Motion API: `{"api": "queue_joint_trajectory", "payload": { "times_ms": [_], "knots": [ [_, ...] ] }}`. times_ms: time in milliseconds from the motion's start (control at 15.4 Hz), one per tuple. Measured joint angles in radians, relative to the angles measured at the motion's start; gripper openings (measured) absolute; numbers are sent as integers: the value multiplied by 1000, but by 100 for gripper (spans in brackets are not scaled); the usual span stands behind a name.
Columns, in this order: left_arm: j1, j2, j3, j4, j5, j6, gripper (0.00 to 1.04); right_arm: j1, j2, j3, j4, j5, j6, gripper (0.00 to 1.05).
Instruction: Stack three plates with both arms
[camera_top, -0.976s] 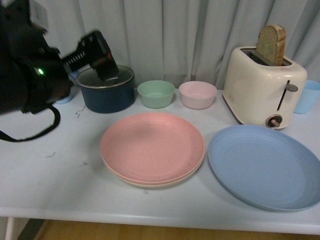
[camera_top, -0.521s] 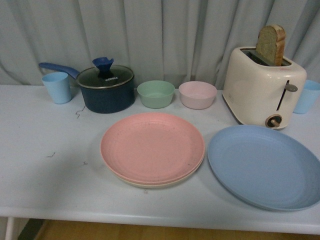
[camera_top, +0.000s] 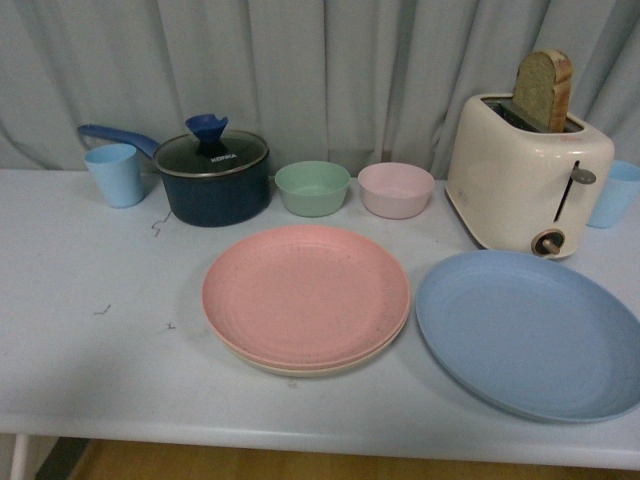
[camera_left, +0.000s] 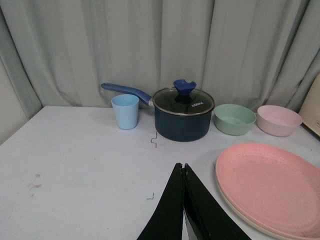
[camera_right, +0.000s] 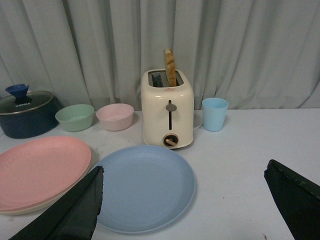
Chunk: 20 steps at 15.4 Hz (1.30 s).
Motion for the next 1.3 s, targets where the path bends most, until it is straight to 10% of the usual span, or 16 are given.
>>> {"api": "queue_joint_trajectory", "payload": {
  "times_ms": [1302],
  "knots": [
    [0,-551,-59,-467,0,0,2,0,0,0,0,0,0,98]
  ]
}}
